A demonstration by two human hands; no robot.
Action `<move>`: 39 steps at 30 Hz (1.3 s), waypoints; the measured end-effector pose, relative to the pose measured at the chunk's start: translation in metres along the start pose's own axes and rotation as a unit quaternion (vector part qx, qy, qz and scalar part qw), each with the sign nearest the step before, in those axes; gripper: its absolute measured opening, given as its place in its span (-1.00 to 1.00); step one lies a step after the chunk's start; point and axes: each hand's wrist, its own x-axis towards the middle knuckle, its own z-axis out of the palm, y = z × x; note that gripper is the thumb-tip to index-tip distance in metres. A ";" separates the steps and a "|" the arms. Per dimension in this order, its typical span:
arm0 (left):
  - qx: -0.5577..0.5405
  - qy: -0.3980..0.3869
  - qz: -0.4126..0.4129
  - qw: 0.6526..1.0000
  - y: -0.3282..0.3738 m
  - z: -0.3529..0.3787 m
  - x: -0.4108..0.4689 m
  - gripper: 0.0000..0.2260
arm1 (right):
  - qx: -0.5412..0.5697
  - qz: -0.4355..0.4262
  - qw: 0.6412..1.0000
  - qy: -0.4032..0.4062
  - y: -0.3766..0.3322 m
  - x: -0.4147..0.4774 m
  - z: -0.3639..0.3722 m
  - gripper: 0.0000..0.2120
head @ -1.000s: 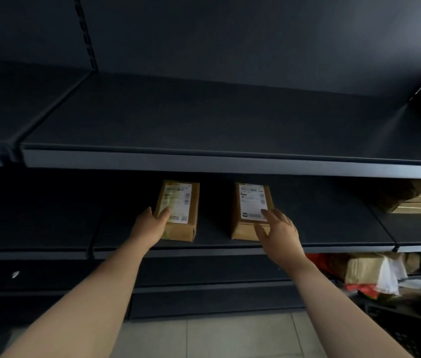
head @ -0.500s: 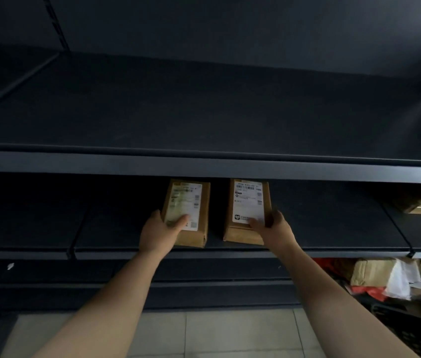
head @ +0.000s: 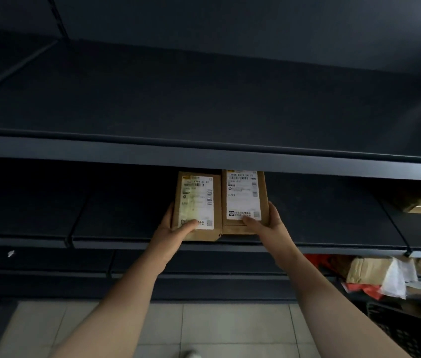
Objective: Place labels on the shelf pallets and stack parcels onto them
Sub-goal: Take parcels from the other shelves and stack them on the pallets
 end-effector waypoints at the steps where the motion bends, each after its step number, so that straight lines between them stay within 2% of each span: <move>1: -0.004 0.002 0.004 1.000 -0.001 -0.003 -0.006 -0.40 | 0.009 -0.006 1.000 -0.005 -0.001 -0.002 0.001 -0.24; 5: -0.010 0.030 0.026 0.999 -0.005 -0.025 -0.033 -0.35 | 0.034 -0.036 0.998 -0.042 -0.012 -0.012 0.016 -0.31; 8: -0.007 0.061 0.047 0.997 -0.005 -0.048 -0.054 -0.33 | 0.051 -0.042 0.995 -0.079 -0.019 -0.017 0.036 -0.25; 10: -0.003 0.091 0.053 0.994 -0.003 -0.064 -0.069 -0.36 | 0.060 -0.044 0.992 -0.105 -0.022 -0.020 0.054 -0.21; 14: -0.033 0.161 0.037 0.986 -0.005 -0.103 -0.101 -0.28 | 0.066 -0.062 0.983 -0.162 -0.032 -0.031 0.100 -0.26; 18: -0.067 0.217 0.045 0.973 -0.010 -0.145 -0.143 -0.38 | 0.065 -0.081 0.969 -0.225 -0.047 -0.051 0.154 -0.27; 21: -0.116 0.282 0.031 0.952 -0.019 -0.182 -0.177 -0.09 | 0.060 -0.098 0.954 -0.277 -0.062 -0.071 0.197 -0.32; 23: -0.140 0.325 0.019 0.935 -0.022 -0.208 -0.203 -0.03 | 0.054 -0.109 0.944 -0.306 -0.072 -0.085 0.226 -0.31; 26: -0.164 0.359 0.031 0.918 -0.026 -0.246 -0.239 -0.12 | 0.050 -0.118 0.930 -0.345 -0.085 -0.107 0.270 -0.28; 28: -0.183 0.383 0.045 0.904 -0.028 -0.273 -0.263 -0.22 | 0.039 -0.124 0.922 -0.366 -0.094 -0.123 0.300 -0.20; 32: -0.194 0.436 0.065 0.876 -0.029 -0.327 -0.311 -0.22 | 0.014 -0.136 0.911 -0.390 -0.117 -0.161 0.368 -0.03; 35: -0.189 0.467 0.082 0.860 -0.029 -0.373 -0.345 -0.29 | 0.014 -0.164 0.896 -0.412 -0.140 -0.194 0.421 -0.02; 39: -0.177 0.496 0.120 0.842 -0.013 -0.433 -0.394 -0.20 | 0.049 -0.187 0.875 -0.445 -0.178 -0.237 0.488 -0.08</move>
